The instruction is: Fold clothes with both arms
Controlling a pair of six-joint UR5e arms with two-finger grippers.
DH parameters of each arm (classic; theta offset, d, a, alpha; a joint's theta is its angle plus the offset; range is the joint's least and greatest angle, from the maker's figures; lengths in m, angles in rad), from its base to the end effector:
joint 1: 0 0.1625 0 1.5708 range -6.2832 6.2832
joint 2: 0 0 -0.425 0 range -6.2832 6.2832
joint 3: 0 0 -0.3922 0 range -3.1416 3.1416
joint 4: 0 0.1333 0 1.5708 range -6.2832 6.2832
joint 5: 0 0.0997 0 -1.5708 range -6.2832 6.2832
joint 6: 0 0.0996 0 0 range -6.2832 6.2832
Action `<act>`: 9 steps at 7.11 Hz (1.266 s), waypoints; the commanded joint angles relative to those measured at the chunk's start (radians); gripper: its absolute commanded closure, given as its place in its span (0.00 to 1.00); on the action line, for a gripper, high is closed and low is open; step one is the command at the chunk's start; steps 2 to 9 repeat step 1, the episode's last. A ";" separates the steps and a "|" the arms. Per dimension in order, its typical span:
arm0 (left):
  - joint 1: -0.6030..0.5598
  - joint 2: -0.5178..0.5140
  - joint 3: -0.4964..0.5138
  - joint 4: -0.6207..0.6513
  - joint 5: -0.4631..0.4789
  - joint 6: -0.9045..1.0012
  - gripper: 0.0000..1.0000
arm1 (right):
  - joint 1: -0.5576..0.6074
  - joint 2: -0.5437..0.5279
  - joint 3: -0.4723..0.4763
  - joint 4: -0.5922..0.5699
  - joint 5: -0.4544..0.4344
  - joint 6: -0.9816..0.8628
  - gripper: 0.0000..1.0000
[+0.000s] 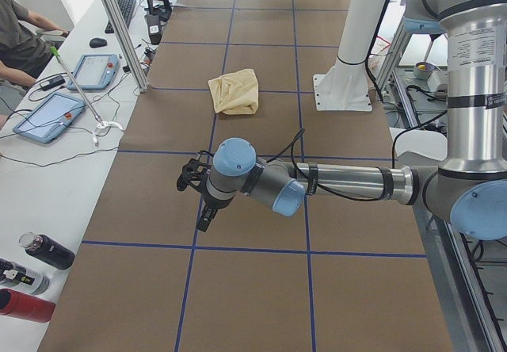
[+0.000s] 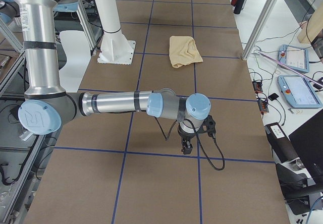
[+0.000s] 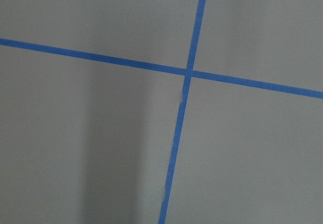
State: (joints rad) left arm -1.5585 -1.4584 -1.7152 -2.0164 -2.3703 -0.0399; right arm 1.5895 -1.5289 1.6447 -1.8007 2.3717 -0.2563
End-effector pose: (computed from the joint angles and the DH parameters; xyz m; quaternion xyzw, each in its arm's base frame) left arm -0.0562 -0.4655 0.5881 0.2079 0.3837 0.0797 0.8962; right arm 0.0711 -0.4973 0.6220 0.0013 -0.3927 -0.0869 0.9155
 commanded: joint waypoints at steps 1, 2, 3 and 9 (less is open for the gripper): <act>0.000 0.016 -0.001 0.001 -0.041 0.002 0.00 | 0.000 -0.002 -0.002 0.000 -0.002 0.000 0.00; 0.000 0.016 -0.001 0.001 -0.041 0.002 0.00 | 0.000 -0.002 -0.002 0.000 -0.002 0.000 0.00; 0.000 0.016 -0.001 0.001 -0.041 0.002 0.00 | 0.000 -0.002 -0.002 0.000 -0.002 0.000 0.00; 0.000 0.016 -0.001 0.001 -0.041 0.002 0.00 | 0.000 -0.002 -0.002 0.000 -0.002 0.000 0.00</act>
